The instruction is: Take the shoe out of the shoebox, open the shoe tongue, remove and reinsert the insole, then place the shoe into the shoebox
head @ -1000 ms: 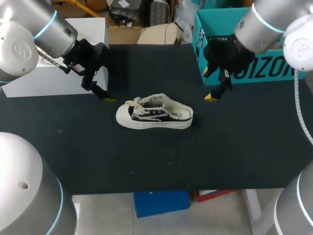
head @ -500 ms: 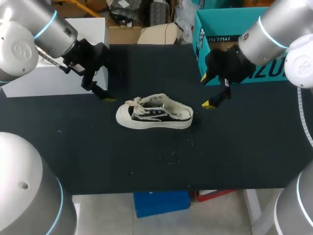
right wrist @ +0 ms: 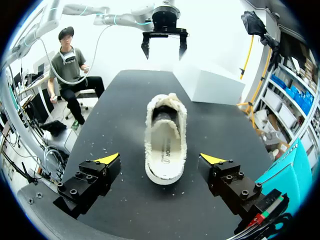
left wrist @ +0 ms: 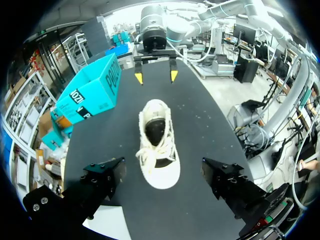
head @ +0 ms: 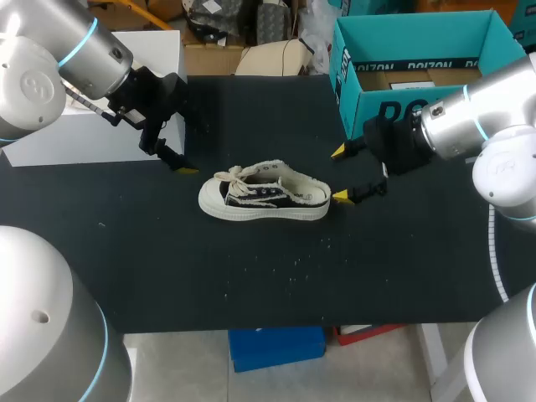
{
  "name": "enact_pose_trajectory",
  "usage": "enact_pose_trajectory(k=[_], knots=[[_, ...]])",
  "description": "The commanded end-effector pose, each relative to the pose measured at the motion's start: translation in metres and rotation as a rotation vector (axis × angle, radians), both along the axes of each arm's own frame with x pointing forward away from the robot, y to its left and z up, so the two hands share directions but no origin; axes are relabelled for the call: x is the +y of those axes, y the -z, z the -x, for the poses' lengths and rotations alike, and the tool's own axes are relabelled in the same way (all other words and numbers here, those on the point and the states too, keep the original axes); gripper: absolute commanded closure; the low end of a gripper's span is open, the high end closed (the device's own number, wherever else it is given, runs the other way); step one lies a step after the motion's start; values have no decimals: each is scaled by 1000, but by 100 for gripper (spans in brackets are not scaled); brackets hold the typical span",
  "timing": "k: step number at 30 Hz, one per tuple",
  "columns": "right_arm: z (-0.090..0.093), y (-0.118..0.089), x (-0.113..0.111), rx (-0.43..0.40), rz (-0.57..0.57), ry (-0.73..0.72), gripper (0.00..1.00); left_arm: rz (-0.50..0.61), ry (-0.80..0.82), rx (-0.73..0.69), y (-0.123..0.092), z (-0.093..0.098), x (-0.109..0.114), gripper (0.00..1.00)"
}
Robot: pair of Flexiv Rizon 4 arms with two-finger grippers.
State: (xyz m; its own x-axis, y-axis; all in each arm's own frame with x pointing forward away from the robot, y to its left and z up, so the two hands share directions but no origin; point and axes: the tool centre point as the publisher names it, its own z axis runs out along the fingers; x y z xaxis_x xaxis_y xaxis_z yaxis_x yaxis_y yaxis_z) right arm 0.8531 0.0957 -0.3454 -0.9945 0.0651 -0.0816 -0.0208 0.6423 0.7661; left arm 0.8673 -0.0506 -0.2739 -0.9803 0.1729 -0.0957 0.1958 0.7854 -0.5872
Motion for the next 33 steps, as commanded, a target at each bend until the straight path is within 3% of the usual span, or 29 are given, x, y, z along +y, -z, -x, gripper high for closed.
enact_pose_trajectory(k=[1,22,33], knots=[[-4,18,9,3,-84,3,0,2,0,-4,1,0,0,0],[-21,53,21,30,-46,76,0,2,0,-4,1,0,0,0],[-25,75,34,45,-103,110,0,2,0,-4,1,0,0,0]])
